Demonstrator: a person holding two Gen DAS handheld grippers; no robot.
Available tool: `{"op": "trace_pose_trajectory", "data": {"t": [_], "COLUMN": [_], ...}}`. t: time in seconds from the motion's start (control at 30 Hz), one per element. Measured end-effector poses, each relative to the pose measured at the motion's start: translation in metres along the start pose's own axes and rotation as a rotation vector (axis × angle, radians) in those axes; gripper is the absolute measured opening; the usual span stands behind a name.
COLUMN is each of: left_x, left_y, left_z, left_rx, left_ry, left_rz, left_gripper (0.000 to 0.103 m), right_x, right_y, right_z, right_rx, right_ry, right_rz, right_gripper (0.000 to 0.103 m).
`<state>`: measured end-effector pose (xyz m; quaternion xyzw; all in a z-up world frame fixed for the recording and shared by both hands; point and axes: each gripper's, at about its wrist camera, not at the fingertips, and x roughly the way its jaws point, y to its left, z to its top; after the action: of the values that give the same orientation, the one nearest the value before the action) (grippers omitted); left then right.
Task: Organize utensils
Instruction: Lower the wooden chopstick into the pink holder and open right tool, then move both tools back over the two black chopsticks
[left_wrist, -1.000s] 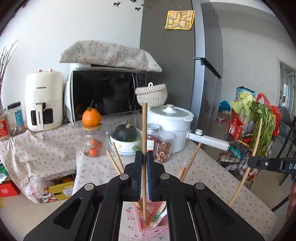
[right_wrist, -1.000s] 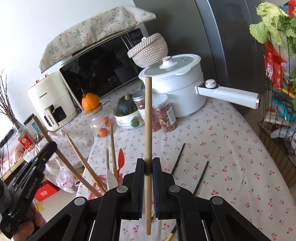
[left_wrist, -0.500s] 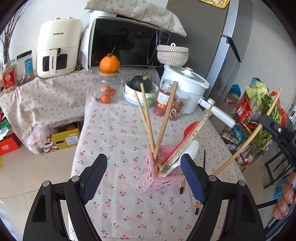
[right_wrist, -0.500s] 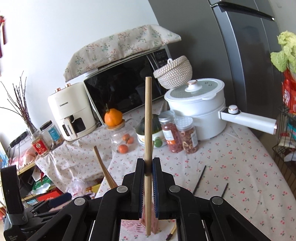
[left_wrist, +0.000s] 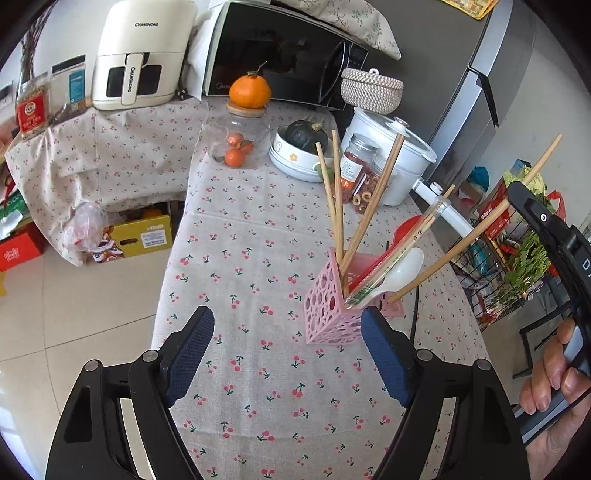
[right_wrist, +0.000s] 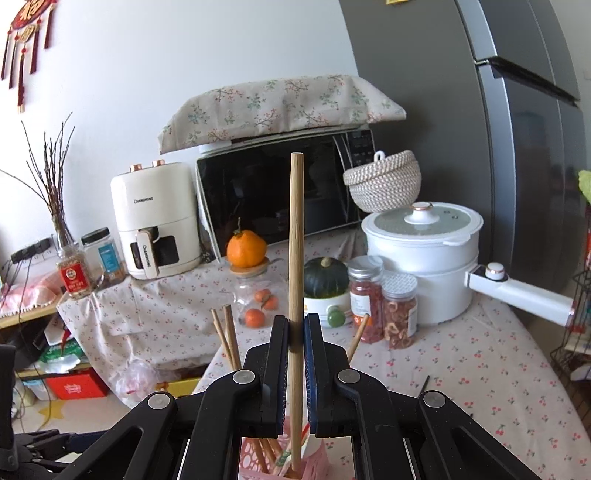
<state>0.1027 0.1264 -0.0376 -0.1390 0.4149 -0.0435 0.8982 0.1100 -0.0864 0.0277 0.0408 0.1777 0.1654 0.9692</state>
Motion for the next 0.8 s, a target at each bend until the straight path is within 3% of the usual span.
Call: {"op": "trace_pose_trajectory", "data": {"t": [0.27, 0.37, 0.43, 0.8], "left_x": [-0.003, -0.003, -0.002, 0.004], "left_y": [-0.002, -0.003, -0.006, -0.024], "left_z": [0.000, -0.002, -0.003, -0.012], "left_rx": [0.004, 0.008, 0.014, 0.069], "left_ry": [0.000, 0.001, 0.005, 0.032], "left_rz": [-0.016, -0.015, -0.015, -0.002], "left_gripper": [0.084, 0.084, 0.084, 0.086], "right_x": [0.019, 0.017, 0.013, -0.009], "right_y": [0.000, -0.007, -0.011, -0.046], "right_z": [-0.011, -0.011, -0.010, -0.007], "right_rx": [-0.004, 0.030, 0.046, 0.097], "right_ry": [0.047, 0.055, 0.048, 0.038], "right_rz": [0.001, 0.021, 0.023, -0.004], "right_gripper": [0.008, 0.021, 0.036, 0.075]}}
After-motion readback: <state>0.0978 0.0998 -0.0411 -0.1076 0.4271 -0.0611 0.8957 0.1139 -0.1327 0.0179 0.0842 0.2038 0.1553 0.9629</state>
